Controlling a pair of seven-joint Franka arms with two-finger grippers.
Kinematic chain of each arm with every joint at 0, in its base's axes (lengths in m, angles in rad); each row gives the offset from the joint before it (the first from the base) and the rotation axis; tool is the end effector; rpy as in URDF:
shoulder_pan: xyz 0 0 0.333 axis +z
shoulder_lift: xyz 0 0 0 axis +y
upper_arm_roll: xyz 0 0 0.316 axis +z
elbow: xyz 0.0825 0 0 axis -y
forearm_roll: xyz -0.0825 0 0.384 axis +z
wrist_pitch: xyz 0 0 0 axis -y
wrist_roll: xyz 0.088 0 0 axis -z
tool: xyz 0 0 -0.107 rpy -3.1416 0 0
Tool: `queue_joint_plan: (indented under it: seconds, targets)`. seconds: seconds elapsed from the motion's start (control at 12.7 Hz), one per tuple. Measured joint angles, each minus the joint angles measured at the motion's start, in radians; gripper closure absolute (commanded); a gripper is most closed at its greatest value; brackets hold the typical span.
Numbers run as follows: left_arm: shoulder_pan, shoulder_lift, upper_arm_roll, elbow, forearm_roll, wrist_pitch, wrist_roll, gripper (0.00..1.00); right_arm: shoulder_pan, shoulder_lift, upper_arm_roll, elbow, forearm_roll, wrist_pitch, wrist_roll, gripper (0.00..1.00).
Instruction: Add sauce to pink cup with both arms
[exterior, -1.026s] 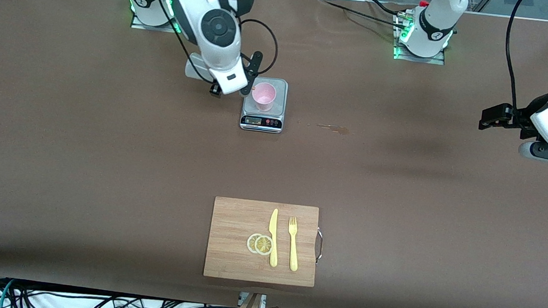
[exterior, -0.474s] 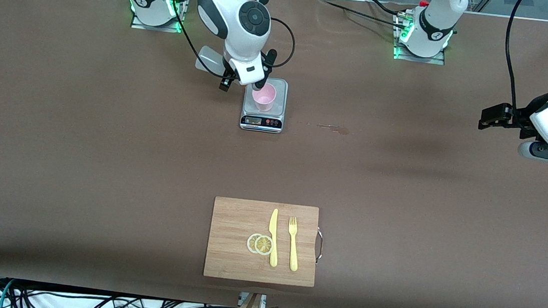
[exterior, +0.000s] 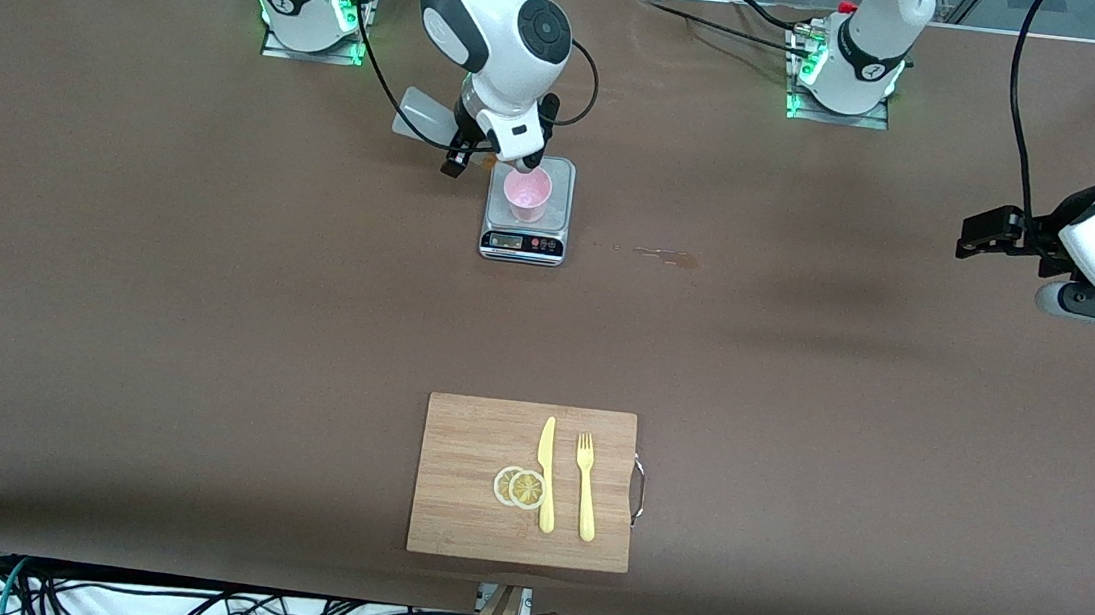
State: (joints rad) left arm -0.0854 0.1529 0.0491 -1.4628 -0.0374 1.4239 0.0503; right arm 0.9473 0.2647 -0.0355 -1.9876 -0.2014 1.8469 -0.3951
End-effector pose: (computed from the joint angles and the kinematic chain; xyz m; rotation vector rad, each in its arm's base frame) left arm 0.5823 -0.0277 0.5763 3.0931 -0.1368 -0.2972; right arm 0.3503 0.4272 0.3070 2.1515 1.8144 -0.4898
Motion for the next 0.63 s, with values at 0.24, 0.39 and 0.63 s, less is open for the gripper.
queue_joint_plan:
  seconds: [0.24, 0.39, 0.63]
  targets:
    - [0.0, 0.0, 0.0, 0.0, 0.0, 0.0, 0.0, 0.0, 0.001, 0.002, 0.011, 0.018, -0.011, -0.024, 0.005, 1.0]
    - [0.0, 0.0, 0.0, 0.001, 0.0, 0.0, 0.0, 0.0, 0.001, 0.002, 0.011, 0.023, -0.012, -0.027, 0.005, 1.0]
    - [0.0, 0.0, 0.0, 0.001, 0.0, 0.0, 0.0, 0.0, 0.001, 0.003, 0.011, 0.024, -0.014, -0.029, 0.005, 1.0]
